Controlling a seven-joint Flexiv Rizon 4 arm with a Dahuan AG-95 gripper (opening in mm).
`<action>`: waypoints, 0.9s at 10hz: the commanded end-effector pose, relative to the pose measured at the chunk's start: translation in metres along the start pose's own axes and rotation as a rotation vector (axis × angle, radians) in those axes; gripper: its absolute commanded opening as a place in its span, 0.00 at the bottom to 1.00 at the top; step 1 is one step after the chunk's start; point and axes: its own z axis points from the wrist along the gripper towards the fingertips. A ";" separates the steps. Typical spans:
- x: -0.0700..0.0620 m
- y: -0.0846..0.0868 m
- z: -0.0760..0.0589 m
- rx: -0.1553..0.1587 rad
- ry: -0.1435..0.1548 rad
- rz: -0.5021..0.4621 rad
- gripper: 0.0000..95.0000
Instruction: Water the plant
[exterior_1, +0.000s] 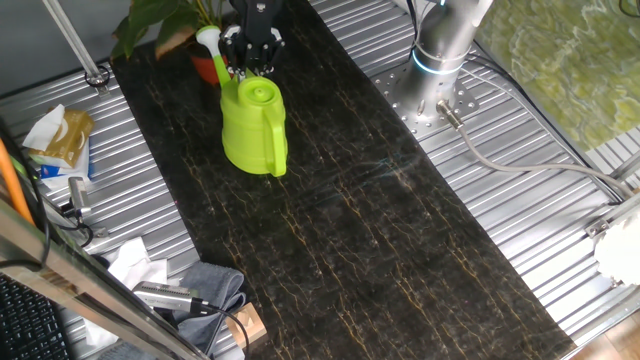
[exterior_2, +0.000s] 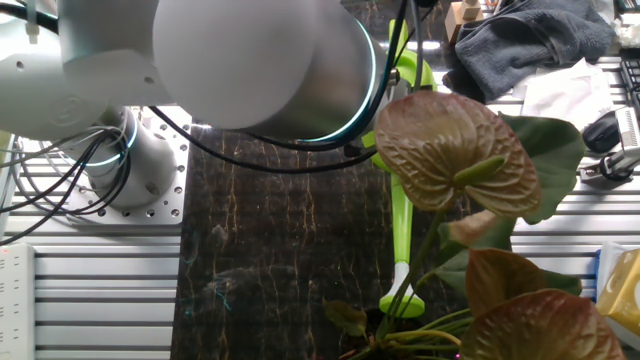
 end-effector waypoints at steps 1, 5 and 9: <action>0.000 -0.001 0.001 0.002 -0.007 -0.008 0.00; 0.001 -0.001 0.003 0.001 -0.003 -0.012 0.00; 0.002 -0.001 0.005 0.000 -0.005 -0.015 0.00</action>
